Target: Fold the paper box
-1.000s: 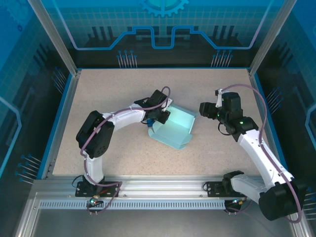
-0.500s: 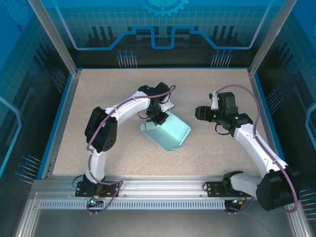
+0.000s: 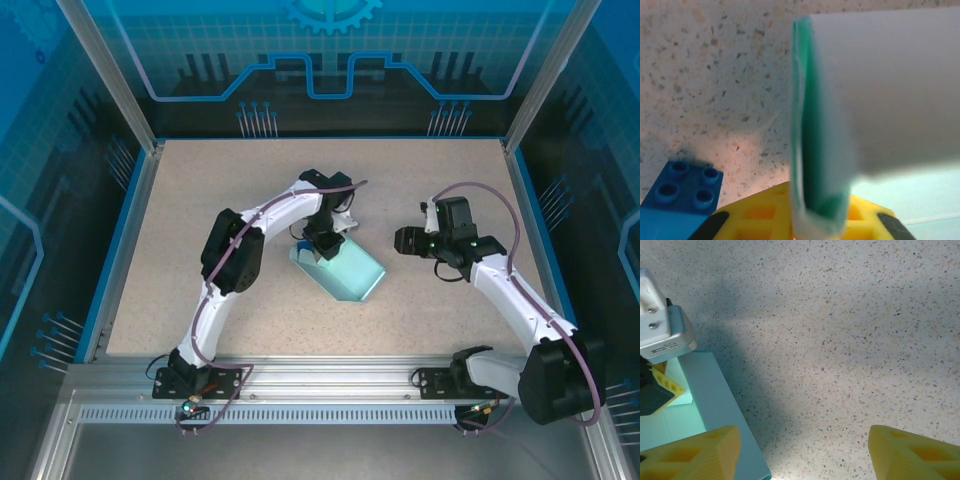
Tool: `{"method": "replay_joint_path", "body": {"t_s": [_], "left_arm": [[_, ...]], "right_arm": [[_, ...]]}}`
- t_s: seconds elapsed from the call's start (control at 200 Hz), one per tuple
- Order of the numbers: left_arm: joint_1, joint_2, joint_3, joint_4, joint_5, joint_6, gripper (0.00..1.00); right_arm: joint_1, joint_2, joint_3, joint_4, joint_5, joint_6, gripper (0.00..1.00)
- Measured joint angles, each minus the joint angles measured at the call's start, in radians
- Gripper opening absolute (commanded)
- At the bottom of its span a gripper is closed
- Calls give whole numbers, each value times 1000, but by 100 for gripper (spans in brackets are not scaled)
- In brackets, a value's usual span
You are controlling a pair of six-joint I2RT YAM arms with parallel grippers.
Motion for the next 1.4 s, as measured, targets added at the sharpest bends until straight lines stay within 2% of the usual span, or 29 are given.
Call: {"method": "replay_joint_path", "body": {"t_s": [0.485, 0.61, 0.855, 1.081, 1.296, 1.401], "left_arm": [[0, 61, 85, 6, 97, 10, 47], [0, 68, 106, 16, 122, 8, 51], [2, 80, 122, 44, 151, -6, 40], [4, 143, 129, 95, 152, -45, 22], [0, 154, 129, 119, 109, -62, 8], [-14, 153, 134, 117, 68, -55, 4]], "right_arm": [[0, 13, -55, 35, -1, 0, 69], [0, 21, -64, 46, -8, 0, 69], [0, 27, -66, 53, -20, 0, 69], [0, 29, -72, 60, -23, 0, 69], [0, 30, -81, 61, -24, 0, 68], [0, 30, -84, 60, -24, 0, 68]]}}
